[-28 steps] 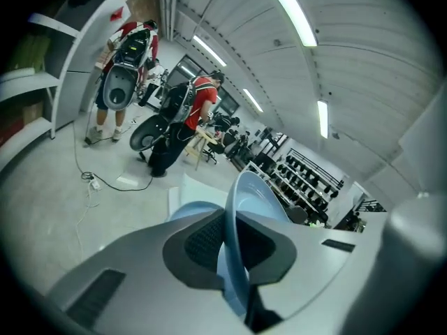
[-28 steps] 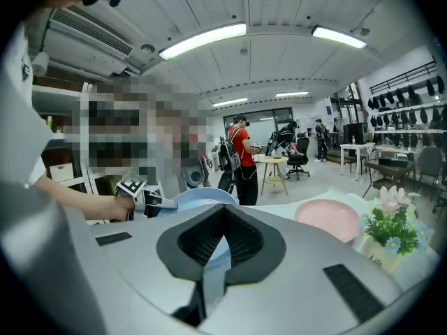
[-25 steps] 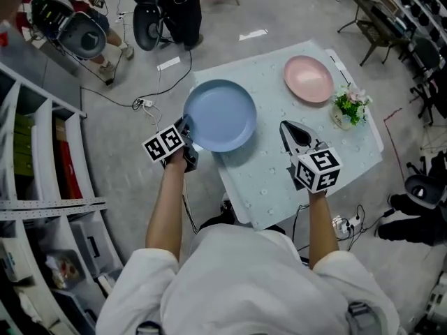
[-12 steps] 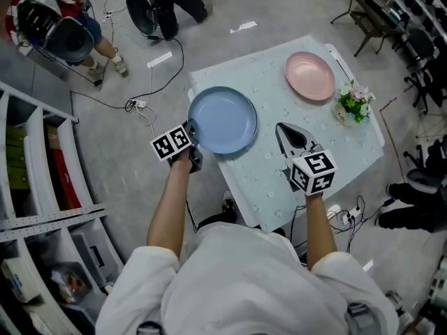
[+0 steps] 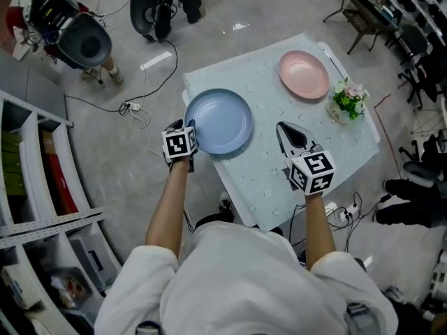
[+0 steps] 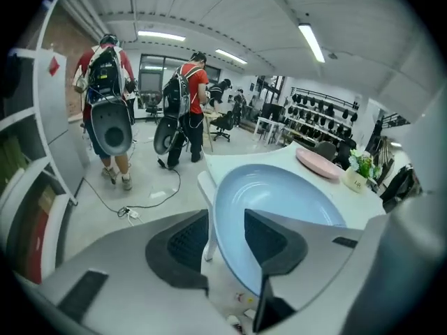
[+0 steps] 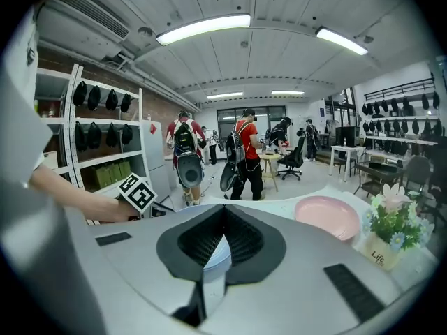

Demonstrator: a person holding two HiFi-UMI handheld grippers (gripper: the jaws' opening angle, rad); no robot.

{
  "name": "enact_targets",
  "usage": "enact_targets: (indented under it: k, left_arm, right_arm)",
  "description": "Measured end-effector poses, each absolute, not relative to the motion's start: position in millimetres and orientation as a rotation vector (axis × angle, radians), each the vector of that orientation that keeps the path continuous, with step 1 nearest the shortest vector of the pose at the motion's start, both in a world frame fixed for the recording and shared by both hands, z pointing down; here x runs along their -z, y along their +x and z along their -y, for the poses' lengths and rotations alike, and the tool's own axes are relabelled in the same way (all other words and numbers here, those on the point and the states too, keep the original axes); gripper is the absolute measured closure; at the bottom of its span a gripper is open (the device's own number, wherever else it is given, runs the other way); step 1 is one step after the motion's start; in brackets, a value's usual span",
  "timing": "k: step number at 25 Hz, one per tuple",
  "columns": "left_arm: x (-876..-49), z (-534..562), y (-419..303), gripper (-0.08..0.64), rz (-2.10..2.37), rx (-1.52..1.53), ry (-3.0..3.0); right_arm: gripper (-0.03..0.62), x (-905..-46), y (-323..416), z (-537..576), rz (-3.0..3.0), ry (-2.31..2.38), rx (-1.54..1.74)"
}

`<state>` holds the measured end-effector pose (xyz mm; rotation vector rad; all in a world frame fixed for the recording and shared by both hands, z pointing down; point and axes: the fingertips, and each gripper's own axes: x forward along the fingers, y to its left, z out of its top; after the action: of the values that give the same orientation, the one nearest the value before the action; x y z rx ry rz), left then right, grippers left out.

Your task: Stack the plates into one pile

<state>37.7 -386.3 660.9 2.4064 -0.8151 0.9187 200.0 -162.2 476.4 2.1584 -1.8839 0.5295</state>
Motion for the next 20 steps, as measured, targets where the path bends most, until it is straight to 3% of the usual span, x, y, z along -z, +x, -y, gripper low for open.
enact_targets:
  k: [5, 9, 16, 20]
  left_arm:
    - [-631.8, 392.3, 41.1, 0.388, 0.842, -0.891, 2.535]
    - [-593.9, 391.5, 49.5, 0.529, 0.813, -0.799, 2.655]
    - [-520.1, 351.8, 96.8, 0.541, 0.478, -0.596, 2.85]
    - [-493.3, 312.9, 123.9, 0.541, 0.318, -0.516, 2.91]
  right_arm:
    - [0.578, -466.5, 204.0, 156.7, 1.883, 2.177, -0.492]
    - [0.578, -452.1, 212.2, 148.8, 1.846, 2.215, -0.434]
    - [0.577, -435.5, 241.5, 132.5, 1.722, 2.252, -0.367]
    - [0.533, -441.7, 262.8, 131.8, 1.704, 2.216, -0.363]
